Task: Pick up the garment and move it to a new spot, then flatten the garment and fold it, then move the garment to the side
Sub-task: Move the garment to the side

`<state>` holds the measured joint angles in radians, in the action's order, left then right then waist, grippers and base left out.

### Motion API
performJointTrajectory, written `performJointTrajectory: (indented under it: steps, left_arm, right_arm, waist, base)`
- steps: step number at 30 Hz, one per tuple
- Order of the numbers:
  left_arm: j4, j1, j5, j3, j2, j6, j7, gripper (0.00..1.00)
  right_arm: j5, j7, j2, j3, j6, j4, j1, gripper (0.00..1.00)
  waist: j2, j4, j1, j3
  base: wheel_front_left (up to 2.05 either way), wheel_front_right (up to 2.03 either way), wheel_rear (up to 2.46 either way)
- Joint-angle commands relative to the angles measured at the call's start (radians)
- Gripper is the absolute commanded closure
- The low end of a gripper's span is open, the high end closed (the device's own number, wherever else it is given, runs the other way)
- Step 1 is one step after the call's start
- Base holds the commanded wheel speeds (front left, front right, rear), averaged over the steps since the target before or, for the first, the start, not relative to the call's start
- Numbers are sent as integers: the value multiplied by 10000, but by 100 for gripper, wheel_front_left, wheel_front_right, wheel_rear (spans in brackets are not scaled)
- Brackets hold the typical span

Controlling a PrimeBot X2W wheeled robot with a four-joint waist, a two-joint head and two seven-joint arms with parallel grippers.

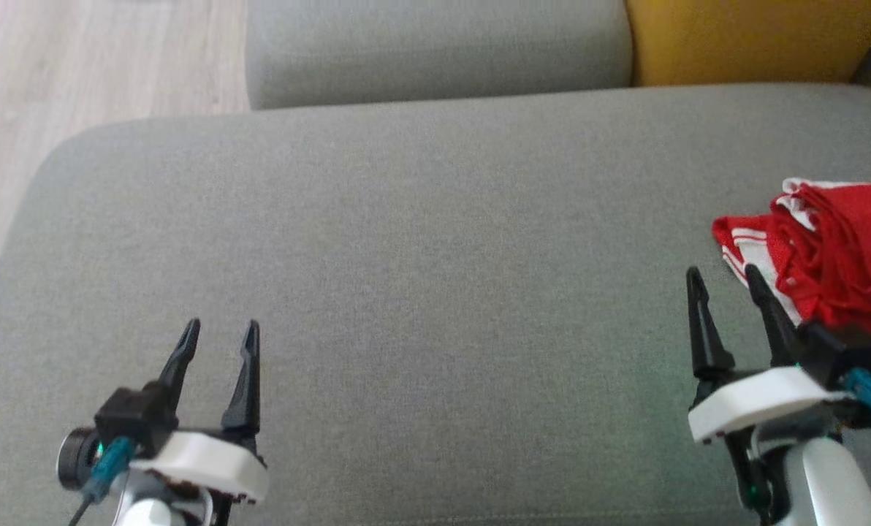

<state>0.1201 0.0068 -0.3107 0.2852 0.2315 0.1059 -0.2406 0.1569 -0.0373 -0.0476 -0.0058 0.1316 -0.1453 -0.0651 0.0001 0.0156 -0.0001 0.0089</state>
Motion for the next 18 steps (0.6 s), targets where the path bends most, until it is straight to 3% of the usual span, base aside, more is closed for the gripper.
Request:
performJointTrajectory:
  steps: [1, 18]
  left_arm:
    - [-431, -255, -7, -360, 274, 71, -124, 0]
    - [-744, 423, -3, -343, 570, 318, 34, 0]
  right_arm:
    - [4, 2, -29, 290, -9, 490, -143, 0]
    - [9, 406, -27, 552, -9, 1278, 793, 0]
  waist:
    - [-1, 51, 1, -199]
    - [-1, 144, 1, -661]
  base:
    - [0, 0, 0]
    - [0, 0, 0]
